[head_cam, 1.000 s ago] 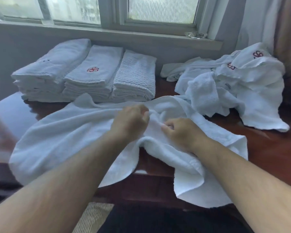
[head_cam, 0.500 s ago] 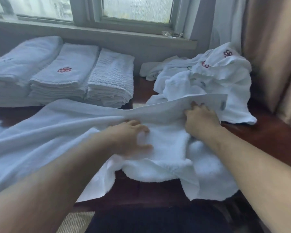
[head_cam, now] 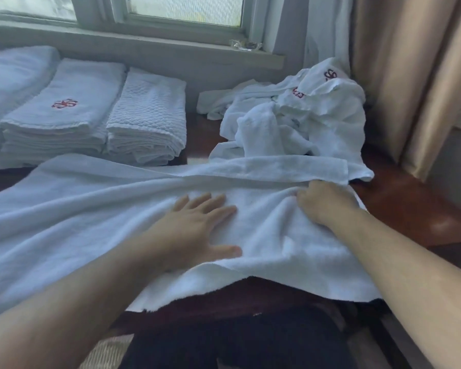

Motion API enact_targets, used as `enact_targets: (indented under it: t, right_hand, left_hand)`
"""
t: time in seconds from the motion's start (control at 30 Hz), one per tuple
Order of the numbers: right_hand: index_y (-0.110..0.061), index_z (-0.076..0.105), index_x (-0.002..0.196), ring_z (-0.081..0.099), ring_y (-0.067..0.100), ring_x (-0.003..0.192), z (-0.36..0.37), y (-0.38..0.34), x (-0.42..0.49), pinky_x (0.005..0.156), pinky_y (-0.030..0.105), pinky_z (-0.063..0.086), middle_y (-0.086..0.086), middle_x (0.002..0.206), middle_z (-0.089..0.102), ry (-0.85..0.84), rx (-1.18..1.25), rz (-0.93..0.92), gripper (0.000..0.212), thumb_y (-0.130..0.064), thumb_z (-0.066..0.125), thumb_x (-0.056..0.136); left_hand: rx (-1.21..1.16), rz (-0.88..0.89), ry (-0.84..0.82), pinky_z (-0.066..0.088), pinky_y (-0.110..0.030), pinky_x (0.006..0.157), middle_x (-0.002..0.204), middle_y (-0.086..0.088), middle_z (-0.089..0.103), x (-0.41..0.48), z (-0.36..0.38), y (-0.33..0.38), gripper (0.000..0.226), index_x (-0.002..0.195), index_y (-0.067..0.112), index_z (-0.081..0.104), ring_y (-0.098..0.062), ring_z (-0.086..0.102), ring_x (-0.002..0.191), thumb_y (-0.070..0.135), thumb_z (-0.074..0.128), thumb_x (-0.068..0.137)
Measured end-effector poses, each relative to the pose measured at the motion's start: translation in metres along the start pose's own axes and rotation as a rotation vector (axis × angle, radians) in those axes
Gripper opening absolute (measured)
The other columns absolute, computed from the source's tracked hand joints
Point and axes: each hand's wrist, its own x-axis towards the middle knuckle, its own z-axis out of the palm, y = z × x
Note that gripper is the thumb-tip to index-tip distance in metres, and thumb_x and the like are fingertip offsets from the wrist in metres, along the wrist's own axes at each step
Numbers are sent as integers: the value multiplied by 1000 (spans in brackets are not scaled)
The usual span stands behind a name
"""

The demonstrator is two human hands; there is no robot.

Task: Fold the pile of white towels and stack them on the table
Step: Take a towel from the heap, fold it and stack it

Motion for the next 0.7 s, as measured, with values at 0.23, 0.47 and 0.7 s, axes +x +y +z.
enact_targets:
  t: [0.23,0.47,0.7]
  right_hand:
    - [-26,40,152,32,34,144,17,-21,-4,118,52,25,6,159,37,-19,163,-241,51,-37,28,103]
    - [-13,44,145,38,39,137,4,-37,14,110,49,38,16,151,43,82,302,7,52,-19,41,93]
    - [-14,45,57,46,22,64,12,-50,23,55,33,34,0,58,46,251,760,-94,42,-31,44,95]
  left_hand:
    - [-140,-54,36,8,-35,124,165,18,16,-8,-17,-6,82,152,47,32,-10,9,154,80,53,80]
    - [-47,-377,78,-3,-47,124,170,4,2,-5,3,-14,79,158,43,12,-18,-4,155,78,15,87]
    - [105,-408,259,37,-43,100,136,3,52,21,-19,-8,43,129,33,53,-23,45,126,59,37,98]
